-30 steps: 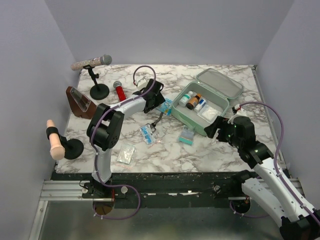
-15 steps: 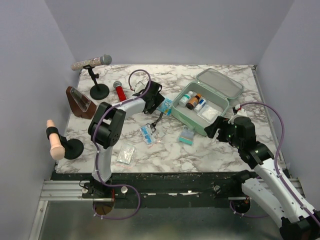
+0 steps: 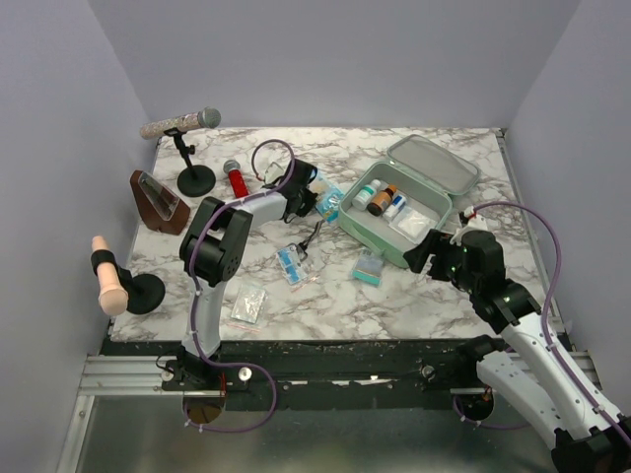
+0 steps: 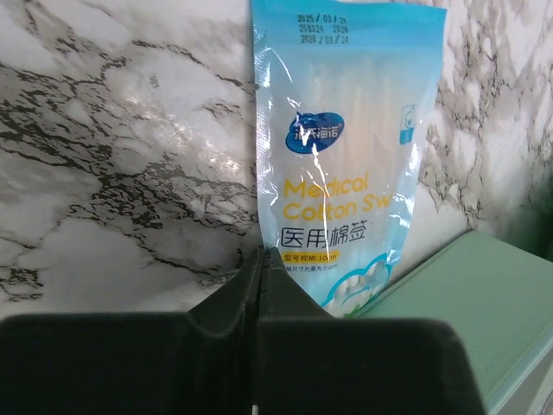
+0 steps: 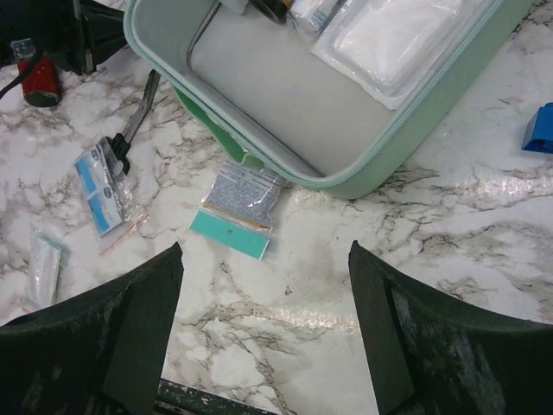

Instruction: Organize the medicine kit

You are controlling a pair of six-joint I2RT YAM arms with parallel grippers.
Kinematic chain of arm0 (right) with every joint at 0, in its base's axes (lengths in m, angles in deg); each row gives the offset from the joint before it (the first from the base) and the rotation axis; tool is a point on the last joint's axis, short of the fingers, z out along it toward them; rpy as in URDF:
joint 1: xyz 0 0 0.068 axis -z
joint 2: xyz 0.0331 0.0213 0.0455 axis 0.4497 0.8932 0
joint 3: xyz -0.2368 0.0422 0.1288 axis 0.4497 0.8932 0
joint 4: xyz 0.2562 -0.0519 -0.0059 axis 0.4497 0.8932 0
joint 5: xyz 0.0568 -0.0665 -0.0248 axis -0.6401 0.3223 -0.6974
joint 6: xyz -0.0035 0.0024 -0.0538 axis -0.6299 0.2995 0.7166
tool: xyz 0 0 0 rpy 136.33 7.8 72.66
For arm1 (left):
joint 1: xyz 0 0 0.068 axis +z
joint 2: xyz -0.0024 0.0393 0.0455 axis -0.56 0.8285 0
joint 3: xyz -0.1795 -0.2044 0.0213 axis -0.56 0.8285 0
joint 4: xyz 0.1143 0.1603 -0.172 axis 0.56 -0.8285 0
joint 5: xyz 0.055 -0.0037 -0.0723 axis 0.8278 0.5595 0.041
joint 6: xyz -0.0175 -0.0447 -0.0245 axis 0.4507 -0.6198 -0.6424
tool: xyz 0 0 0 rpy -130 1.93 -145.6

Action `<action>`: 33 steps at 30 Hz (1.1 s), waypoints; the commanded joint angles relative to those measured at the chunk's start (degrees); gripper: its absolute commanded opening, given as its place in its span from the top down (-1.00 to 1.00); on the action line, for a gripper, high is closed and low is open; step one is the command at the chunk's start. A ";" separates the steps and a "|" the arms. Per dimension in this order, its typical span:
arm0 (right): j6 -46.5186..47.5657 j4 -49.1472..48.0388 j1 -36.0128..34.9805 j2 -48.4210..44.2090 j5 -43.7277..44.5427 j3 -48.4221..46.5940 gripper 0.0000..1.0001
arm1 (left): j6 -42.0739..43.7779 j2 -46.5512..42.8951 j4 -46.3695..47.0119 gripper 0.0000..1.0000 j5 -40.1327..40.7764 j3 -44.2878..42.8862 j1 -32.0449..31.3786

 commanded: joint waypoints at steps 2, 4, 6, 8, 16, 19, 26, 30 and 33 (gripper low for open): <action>-0.06 1.57 -0.10 -0.80 1.44 -1.22 -0.71 | 0.95 1.91 -0.51 1.00 -1.65 4.40 0.84; -0.06 1.66 -0.10 -1.06 1.27 -1.22 -0.71 | 1.56 -0.54 1.33 1.00 -1.21 6.42 0.84; -0.06 1.75 -0.10 -1.15 1.18 -1.66 -0.71 | 2.44 -3.70 3.18 1.00 -1.12 8.79 0.84; -0.06 1.84 -0.10 -1.06 1.27 -2.09 -0.71 | 3.58 -7.65 4.41 1.00 -0.68 11.17 0.84; -0.24 1.58 -0.10 -1.59 0.65 -2.71 -0.71 | 10.17 -24.18 5.56 1.00 0.20 18.12 0.92; -0.32 1.49 -0.10 -1.85 0.21 -2.54 -0.71 | 12.28 -25.78 7.49 1.00 -0.24 19.79 0.84; -0.76 3.24 -0.10 -4.40 -0.05 -2.27 -0.71 | 14.75 -10.34 -5.03 -0.98 2.12 1.38 1.19; -0.59 4.47 -0.10 -5.19 1.44 -2.36 -0.71 | 15.37 -0.66 -14.90 -0.98 4.76 -12.61 0.58; -0.59 4.47 -0.10 -4.93 1.62 -2.27 -0.71 | 15.10 3.65 -20.43 -0.98 8.27 -19.12 0.14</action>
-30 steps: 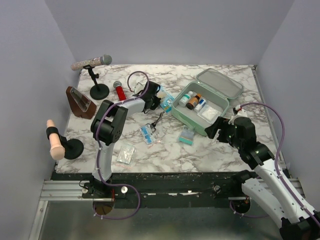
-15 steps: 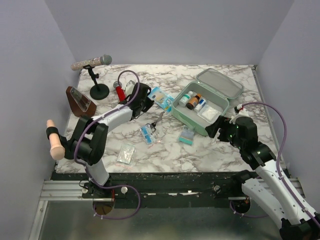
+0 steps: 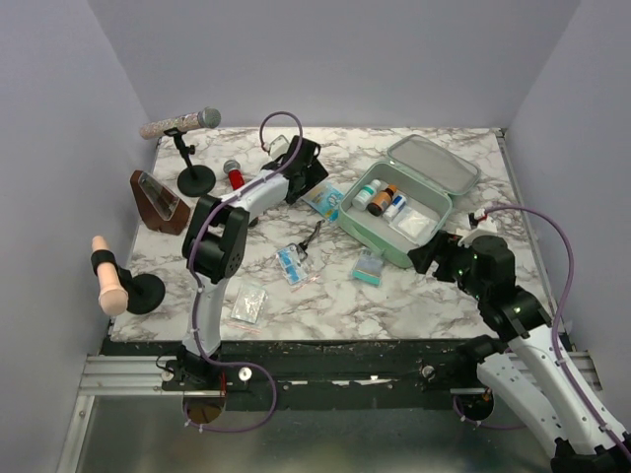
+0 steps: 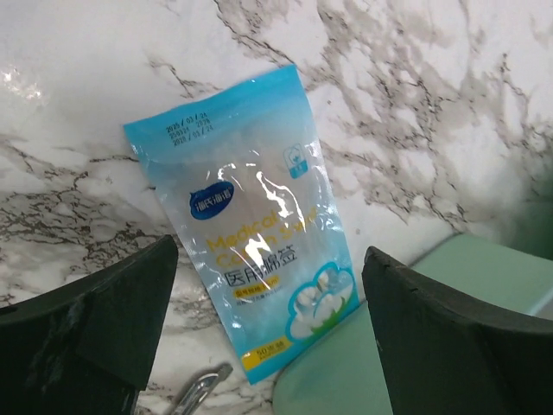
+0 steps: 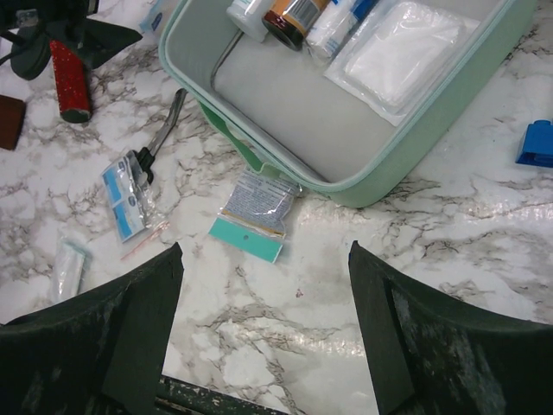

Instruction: Organize the medicine kit

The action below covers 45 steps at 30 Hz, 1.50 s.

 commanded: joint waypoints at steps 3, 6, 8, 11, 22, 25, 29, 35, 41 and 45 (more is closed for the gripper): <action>-0.15 2.57 -0.10 0.08 0.94 -1.40 -0.71 | 0.55 8.18 -18.48 -0.98 8.64 -13.69 -0.72; 0.20 2.40 -0.10 0.16 0.94 -1.23 -0.71 | 0.98 10.20 -21.12 -0.98 10.66 -16.51 -1.16; 0.46 2.22 -0.10 0.43 1.11 -1.23 -0.72 | 1.42 11.95 -24.01 -0.98 12.15 -19.32 -1.68; 0.73 2.22 -0.10 0.60 1.29 -1.31 -0.72 | 2.39 15.99 -29.46 -0.98 13.30 -25.11 -2.21; 0.55 2.84 -0.10 -3.52 1.47 0.09 -0.74 | 5.55 21.10 -32.55 -0.96 14.01 -28.21 -2.39; 0.55 3.10 -0.10 -3.62 1.55 -0.26 -0.74 | 6.43 20.93 -32.38 -0.67 13.92 -26.72 -2.39; 0.64 3.10 -0.10 -3.88 2.08 -0.26 -0.75 | 6.78 16.29 -27.39 -0.16 13.40 -17.25 -1.60; 0.55 2.75 -0.10 -3.35 1.73 -0.26 -0.75 | 6.61 7.84 -19.56 0.70 10.85 -4.67 0.16; 0.38 3.10 -0.10 -3.97 1.64 -0.52 -0.75 | 6.79 -3.40 -13.14 1.00 8.38 4.21 0.95; 0.11 3.10 -0.10 -4.05 1.47 -0.35 -0.75 | 5.03 -13.59 -9.01 1.00 4.79 10.10 0.78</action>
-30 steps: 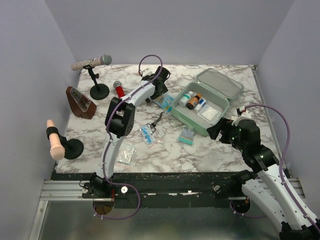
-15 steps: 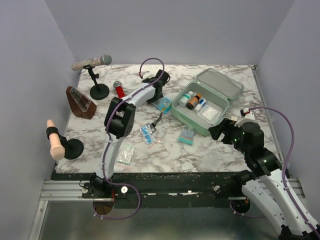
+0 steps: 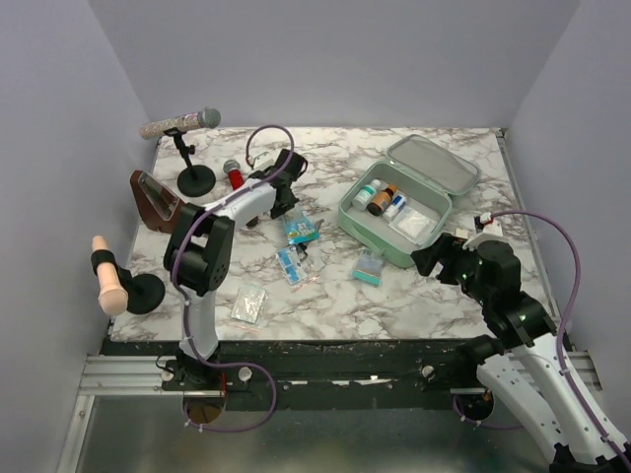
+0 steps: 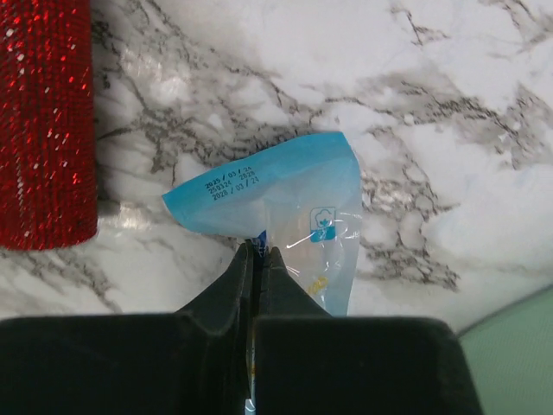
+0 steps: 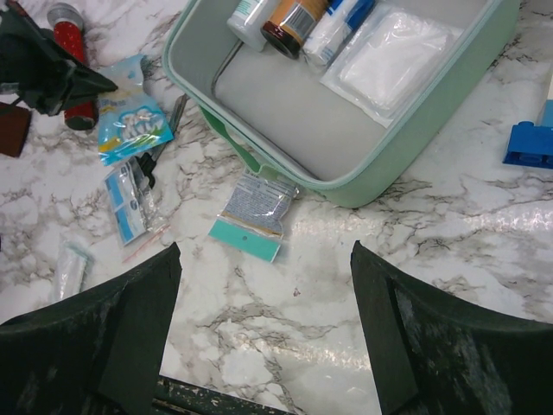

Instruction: Organize the medicine kit

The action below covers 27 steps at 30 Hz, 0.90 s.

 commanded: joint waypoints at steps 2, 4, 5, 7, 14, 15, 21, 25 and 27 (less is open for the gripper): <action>-0.04 0.74 -0.10 -0.30 0.26 -0.43 -0.75 | -3.21 -13.88 6.98 1.00 -6.52 7.51 -0.56; -0.39 0.48 -0.10 -0.12 0.18 -0.44 -0.75 | -5.15 -16.43 8.83 1.00 -7.84 9.02 -1.87; -0.48 0.22 -0.10 -0.03 0.18 -0.52 -0.75 | -5.94 -17.23 9.10 1.00 -8.02 9.02 -2.84; -0.57 0.21 -0.10 0.14 -0.17 -0.61 -0.75 | -7.61 -17.76 9.45 0.98 -8.03 7.54 -5.47; -0.92 1.70 -0.10 -1.52 0.26 -0.61 -0.75 | -13.41 -13.20 10.24 0.88 -6.27 0.07 -14.44; -0.92 2.14 -0.10 -1.96 0.18 -0.70 -0.75 | -14.90 -12.06 10.68 0.88 -6.62 -0.64 -15.32; -1.27 3.81 -0.10 -3.63 0.35 -0.70 -0.75 | -19.66 -6.52 13.06 0.87 -4.16 -5.73 -18.93; -1.62 3.73 -0.10 -4.16 -0.17 -0.61 -0.75 | -20.45 -1.34 9.72 0.85 -1.53 -11.97 -20.33; -1.62 3.73 -0.10 -3.99 -0.35 -0.70 -0.75 | -21.50 0.33 9.27 0.79 -0.82 -12.86 -20.69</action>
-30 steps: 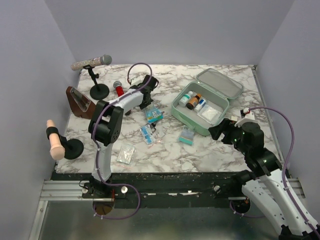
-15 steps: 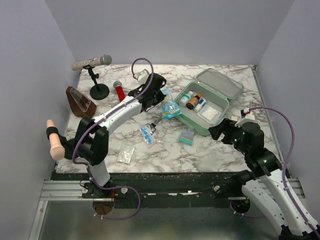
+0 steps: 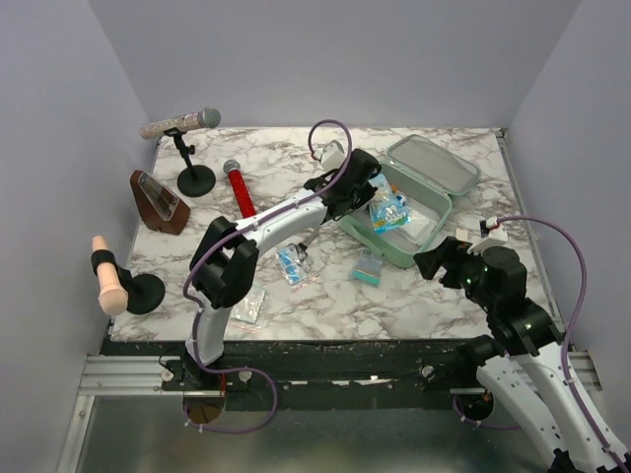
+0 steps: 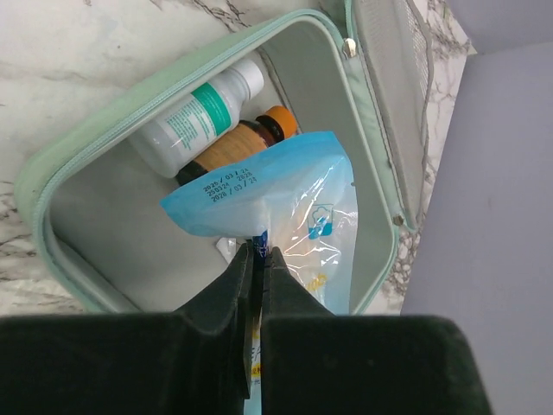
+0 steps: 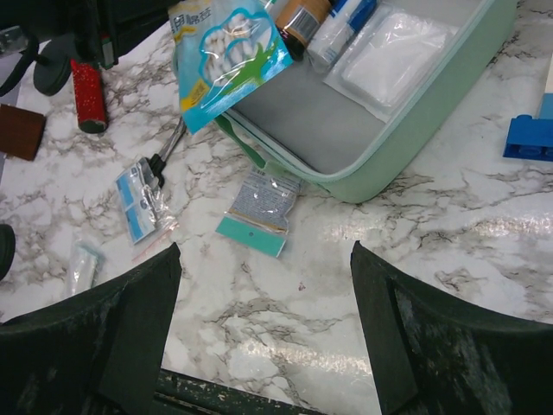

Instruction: Organize the medicine kit

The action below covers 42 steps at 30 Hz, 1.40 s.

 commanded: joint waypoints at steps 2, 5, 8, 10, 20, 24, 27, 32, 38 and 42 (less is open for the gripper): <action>-0.71 1.74 -0.10 -0.51 -0.33 -0.61 -0.75 | -4.37 4.34 -1.61 0.75 3.84 -3.44 -1.17; -0.62 1.83 -0.10 -0.60 -0.33 -0.70 -0.75 | -5.08 5.66 -2.13 0.68 3.49 -3.18 -1.35; -0.53 1.92 -0.10 -0.69 -0.16 -0.61 -0.75 | -5.17 5.14 -1.96 0.57 3.40 -1.52 -1.44; -0.62 1.92 -0.10 -0.51 -0.15 -0.61 -0.75 | -4.73 4.53 -1.70 0.40 3.49 -0.55 -1.43; -0.71 0.86 -0.10 0.63 0.02 -1.31 -0.75 | -1.74 -2.67 -1.61 -0.05 4.28 4.72 -1.09; -1.14 -0.81 -0.10 2.38 0.90 -1.49 -0.75 | 0.19 -10.39 -0.03 -0.08 3.75 11.74 -0.65; -1.93 -3.26 -0.10 5.37 1.08 -2.10 -0.74 | 1.95 -16.72 1.11 -0.09 3.84 17.02 -0.47; -2.90 -8.97 -0.10 12.57 0.81 -2.89 -0.68 | 7.74 -28.59 3.40 -0.10 5.15 27.39 -0.38; -0.80 -16.00 -0.10 27.41 3.71 -7.01 -0.35 | 11.88 -43.35 7.70 -0.07 6.65 43.73 -0.12; 1.22 -21.72 -0.19 40.75 3.36 -11.49 -0.12 | 13.02 -51.09 6.57 -0.07 9.28 51.04 -0.12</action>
